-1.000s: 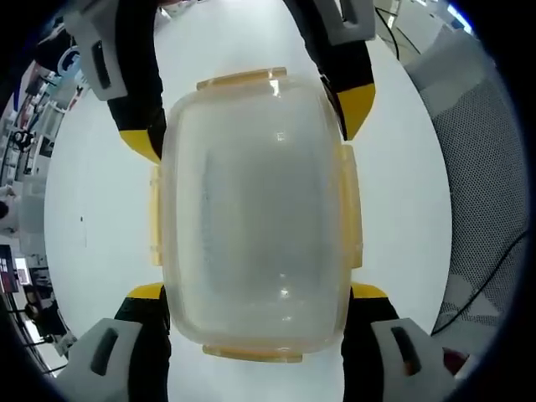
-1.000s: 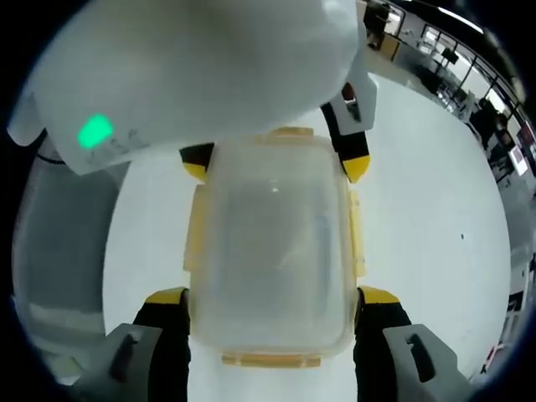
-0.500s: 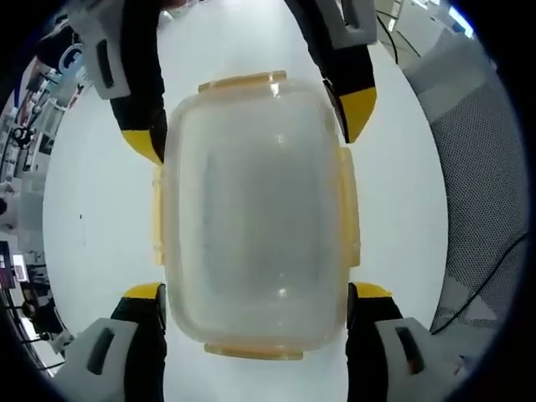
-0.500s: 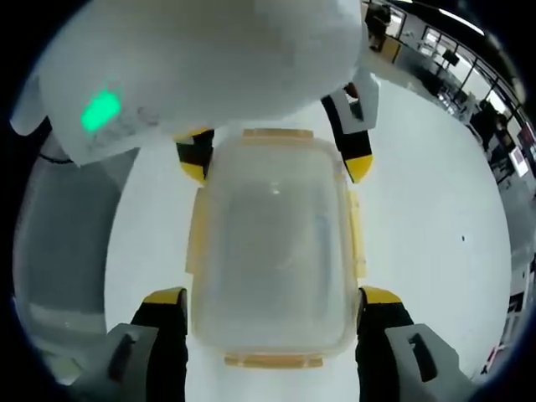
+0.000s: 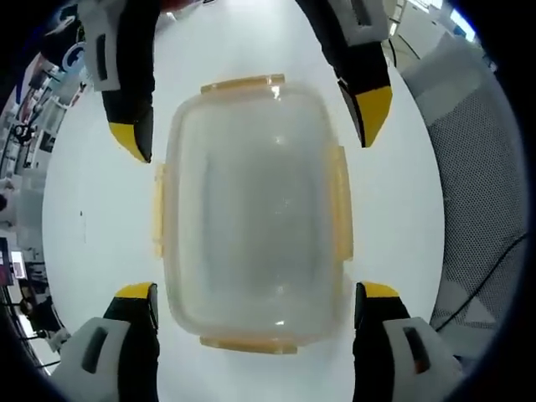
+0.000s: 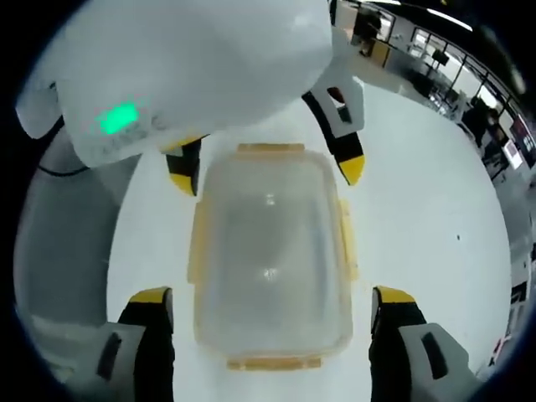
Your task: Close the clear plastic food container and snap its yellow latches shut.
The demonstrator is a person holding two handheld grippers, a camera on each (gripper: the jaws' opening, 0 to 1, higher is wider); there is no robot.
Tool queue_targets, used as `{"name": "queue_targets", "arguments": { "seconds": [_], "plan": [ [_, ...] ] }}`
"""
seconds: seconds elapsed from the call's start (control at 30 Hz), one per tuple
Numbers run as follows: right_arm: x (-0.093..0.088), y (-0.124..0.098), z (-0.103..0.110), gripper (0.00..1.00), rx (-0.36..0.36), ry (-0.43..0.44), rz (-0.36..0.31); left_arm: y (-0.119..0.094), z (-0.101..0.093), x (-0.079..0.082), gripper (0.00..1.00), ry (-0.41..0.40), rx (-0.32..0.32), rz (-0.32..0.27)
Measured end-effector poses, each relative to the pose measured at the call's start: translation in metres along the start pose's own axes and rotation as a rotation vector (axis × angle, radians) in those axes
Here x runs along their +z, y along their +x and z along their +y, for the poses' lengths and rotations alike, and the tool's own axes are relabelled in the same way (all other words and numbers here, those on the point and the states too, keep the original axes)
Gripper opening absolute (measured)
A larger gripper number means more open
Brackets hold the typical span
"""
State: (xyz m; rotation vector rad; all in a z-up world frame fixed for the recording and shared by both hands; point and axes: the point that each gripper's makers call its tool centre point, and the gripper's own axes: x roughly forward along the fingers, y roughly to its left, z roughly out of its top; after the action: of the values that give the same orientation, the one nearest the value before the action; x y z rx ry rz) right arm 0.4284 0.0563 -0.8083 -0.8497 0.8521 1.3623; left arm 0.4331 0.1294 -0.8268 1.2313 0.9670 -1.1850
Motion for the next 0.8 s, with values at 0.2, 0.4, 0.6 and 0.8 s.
{"name": "queue_targets", "arguments": {
  "seconds": [0.2, 0.4, 0.6, 0.8],
  "plan": [
    [-0.001, -0.005, -0.001, 1.00, -0.019, 0.019, -0.031, -0.001, 0.000, -0.002, 0.99, -0.011, 0.007, -0.014],
    [-0.004, -0.007, 0.000, 1.00, -0.027, 0.050, -0.046, -0.003, -0.002, -0.008, 0.99, -0.035, 0.010, -0.019],
    [-0.009, -0.011, 0.000, 1.00, -0.038, 0.082, -0.059, -0.006, -0.001, -0.015, 0.99, -0.069, 0.018, -0.039],
    [-0.017, -0.016, 0.001, 0.99, -0.054, 0.108, -0.064, -0.006, -0.001, -0.024, 0.99, -0.085, 0.021, -0.035]
  ]
}}
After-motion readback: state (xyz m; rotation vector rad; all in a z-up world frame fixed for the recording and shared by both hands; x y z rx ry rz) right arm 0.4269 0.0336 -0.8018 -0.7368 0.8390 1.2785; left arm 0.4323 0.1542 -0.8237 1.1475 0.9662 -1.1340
